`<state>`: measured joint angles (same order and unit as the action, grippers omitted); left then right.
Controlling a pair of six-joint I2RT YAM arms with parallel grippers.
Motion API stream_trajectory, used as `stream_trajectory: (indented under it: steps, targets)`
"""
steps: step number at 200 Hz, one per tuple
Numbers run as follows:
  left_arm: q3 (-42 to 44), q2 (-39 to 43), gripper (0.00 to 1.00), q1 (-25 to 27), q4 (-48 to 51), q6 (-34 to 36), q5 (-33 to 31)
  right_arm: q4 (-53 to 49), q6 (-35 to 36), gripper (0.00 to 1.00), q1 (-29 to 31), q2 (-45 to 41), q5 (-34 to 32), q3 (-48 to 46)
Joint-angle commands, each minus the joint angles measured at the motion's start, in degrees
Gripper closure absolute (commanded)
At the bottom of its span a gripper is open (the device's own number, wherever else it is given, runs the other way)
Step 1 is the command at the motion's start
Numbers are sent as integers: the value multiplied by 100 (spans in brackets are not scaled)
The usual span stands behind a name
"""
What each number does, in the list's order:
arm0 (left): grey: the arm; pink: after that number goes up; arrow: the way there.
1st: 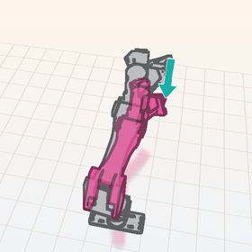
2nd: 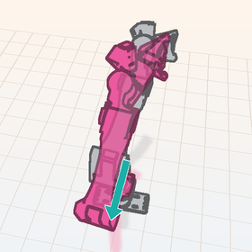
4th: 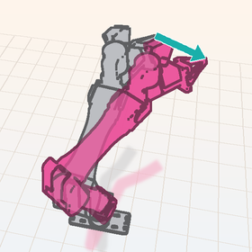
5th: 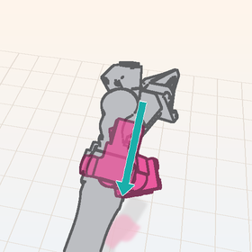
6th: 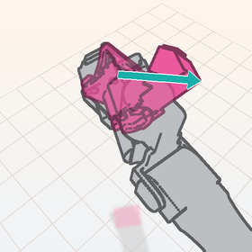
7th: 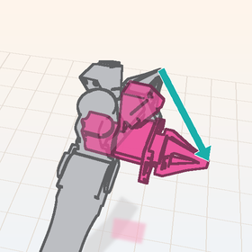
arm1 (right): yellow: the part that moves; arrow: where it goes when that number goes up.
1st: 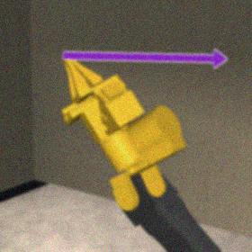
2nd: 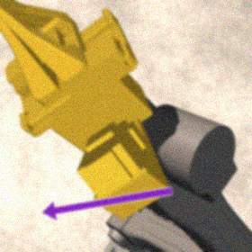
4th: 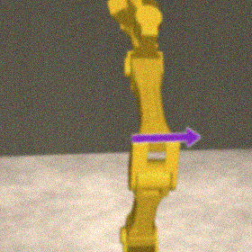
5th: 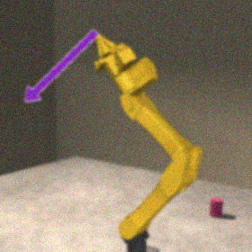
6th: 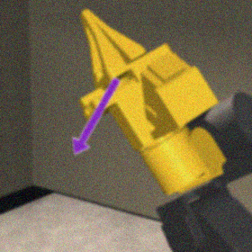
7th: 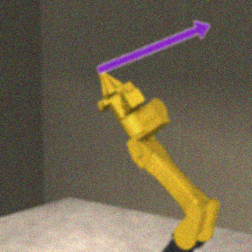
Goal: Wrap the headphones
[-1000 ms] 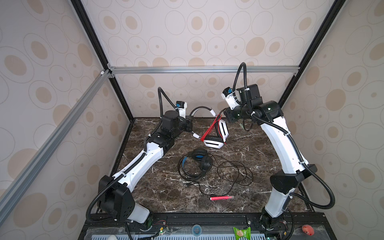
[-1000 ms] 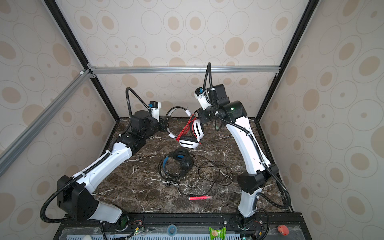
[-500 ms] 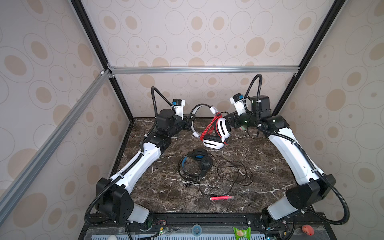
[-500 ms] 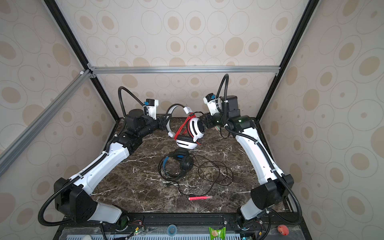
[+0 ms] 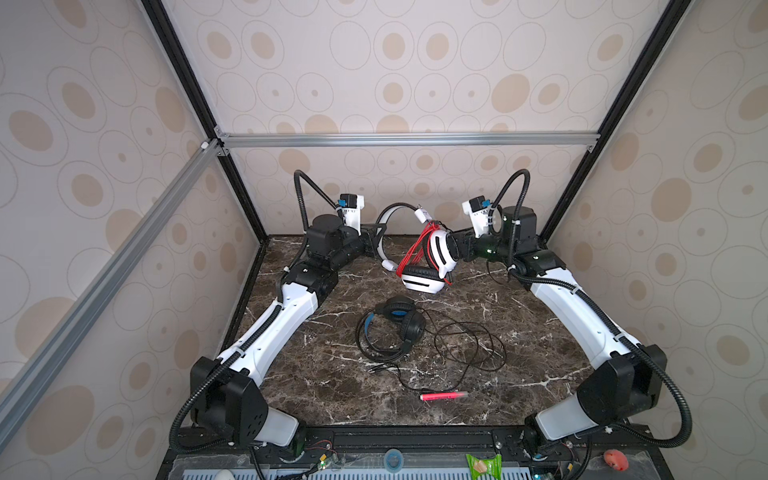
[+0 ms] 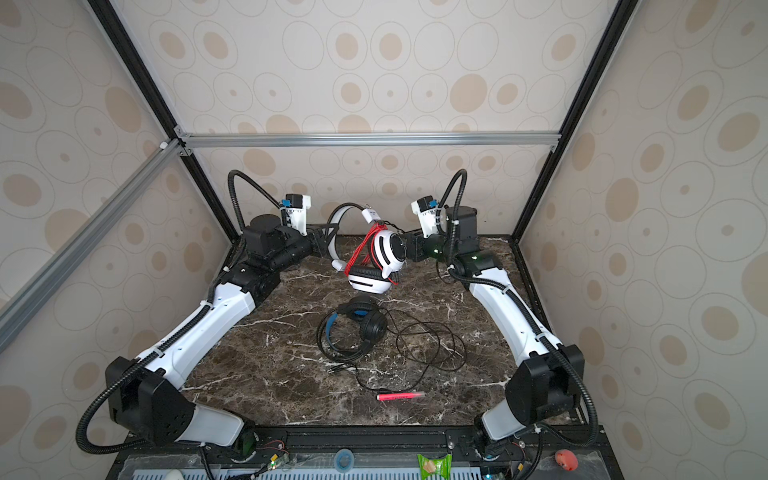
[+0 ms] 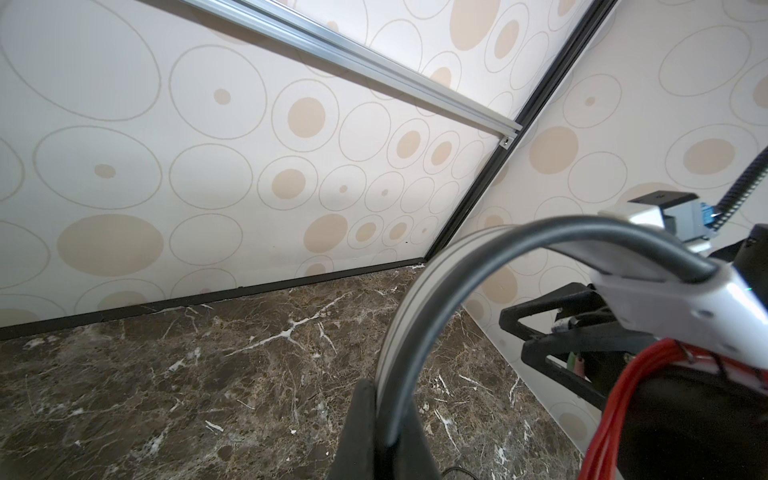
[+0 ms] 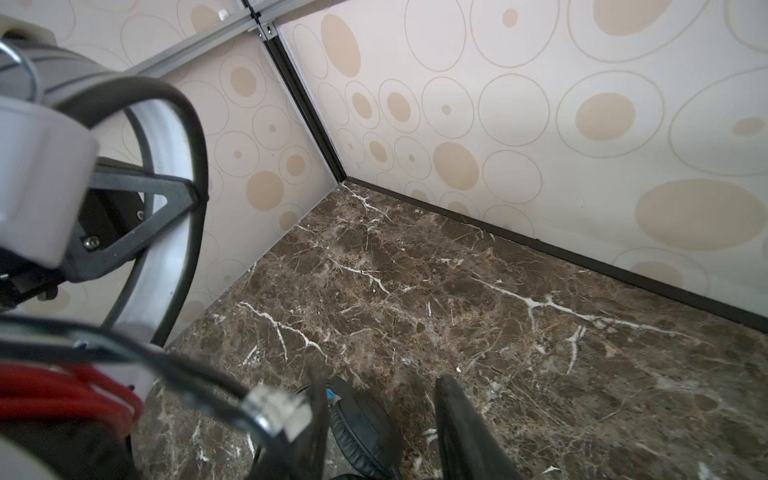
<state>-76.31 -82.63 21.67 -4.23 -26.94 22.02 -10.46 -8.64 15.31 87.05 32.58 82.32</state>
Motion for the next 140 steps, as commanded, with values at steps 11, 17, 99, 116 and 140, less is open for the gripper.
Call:
stream_trajectory:
  steps: [11,17,99,116,140]
  targets:
    - [-395,274,100,-49,-546,-400,114,883,-451,53,-134,-172,289,-248]
    - [-393,282,100,-54,-542,-421,85,888,-456,52,-134,-148,306,-266]
    - [-242,365,100,-113,-794,-804,-318,1410,-928,51,-134,-104,661,-1166]
    - [-77,474,100,-163,-765,-813,-503,1224,-866,49,-134,-169,574,-1332]
    - [268,706,100,-303,-718,-830,-804,704,-650,47,-134,-282,256,-1504]
